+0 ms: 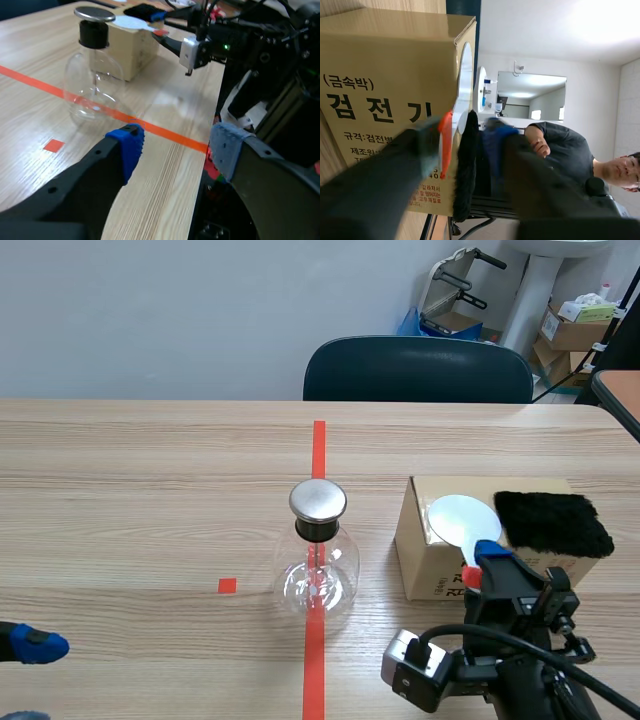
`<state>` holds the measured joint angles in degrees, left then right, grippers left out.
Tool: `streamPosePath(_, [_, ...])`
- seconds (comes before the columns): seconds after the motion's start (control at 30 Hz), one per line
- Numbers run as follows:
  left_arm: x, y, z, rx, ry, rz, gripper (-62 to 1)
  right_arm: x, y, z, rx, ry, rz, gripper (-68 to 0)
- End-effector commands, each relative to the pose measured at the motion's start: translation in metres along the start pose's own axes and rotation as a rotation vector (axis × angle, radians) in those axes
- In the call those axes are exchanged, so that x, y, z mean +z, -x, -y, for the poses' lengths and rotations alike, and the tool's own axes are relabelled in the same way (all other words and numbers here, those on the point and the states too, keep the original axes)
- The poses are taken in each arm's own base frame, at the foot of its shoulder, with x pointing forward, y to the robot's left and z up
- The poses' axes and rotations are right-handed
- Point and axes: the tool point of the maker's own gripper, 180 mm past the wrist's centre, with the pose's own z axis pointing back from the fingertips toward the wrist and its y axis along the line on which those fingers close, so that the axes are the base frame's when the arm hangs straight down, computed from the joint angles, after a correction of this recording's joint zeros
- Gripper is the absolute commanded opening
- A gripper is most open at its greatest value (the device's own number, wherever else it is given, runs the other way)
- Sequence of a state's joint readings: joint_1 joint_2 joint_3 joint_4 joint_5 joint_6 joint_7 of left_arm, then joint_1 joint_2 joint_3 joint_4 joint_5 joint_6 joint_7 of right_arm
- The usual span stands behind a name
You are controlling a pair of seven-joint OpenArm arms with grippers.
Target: Do the electroscope experiment
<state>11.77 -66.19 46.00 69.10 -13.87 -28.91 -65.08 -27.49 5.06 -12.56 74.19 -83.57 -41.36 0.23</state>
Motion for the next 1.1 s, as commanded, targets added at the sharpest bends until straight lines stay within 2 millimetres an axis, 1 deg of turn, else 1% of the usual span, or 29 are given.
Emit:
streamPosePath(0.0, [0.005, -0.008, -0.003, 0.004, 0.003, 0.011, -26.3, -0.004, -0.001, 0.017, -0.001, 0.08, 0.005, -33.5])
streamPosePath(0.13, [0.01, -0.017, -0.003, 0.023, 0.013, 0.039, -26.2, -0.004, -0.001, 0.017, -0.001, 0.08, 0.005, -9.5])
streamPosePath(0.2, [0.014, -0.02, -0.004, 0.034, 0.021, 0.036, -24.4, -0.004, -0.002, 0.017, -0.001, 0.08, 0.008, 0.4])
streamPosePath(0.27, [0.018, -0.026, -0.005, 0.052, 0.026, 0.045, -21.8, -0.004, -0.002, 0.017, -0.001, 0.08, 0.008, 0.4])
streamPosePath(0.33, [0.022, -0.033, -0.005, 0.081, 0.033, 0.066, -21.6, -0.004, -0.002, 0.017, -0.001, 0.08, 0.008, 0.4])
streamPosePath(0.4, [0.023, -0.037, -0.005, 0.094, 0.037, 0.079, -21.6, -0.004, -0.002, 0.017, -0.001, 0.08, 0.008, 0.4])
streamPosePath(0.7, [0.023, -0.032, -0.004, 0.094, 0.041, 0.056, -21.7, -0.004, -0.002, 0.017, -0.001, 0.08, 0.008, 0.4])
streamPosePath(1.07, [0.023, -0.032, -0.004, 0.094, 0.041, 0.053, -21.7, -0.004, -0.002, 0.017, -0.001, 0.08, 0.008, 0.4])
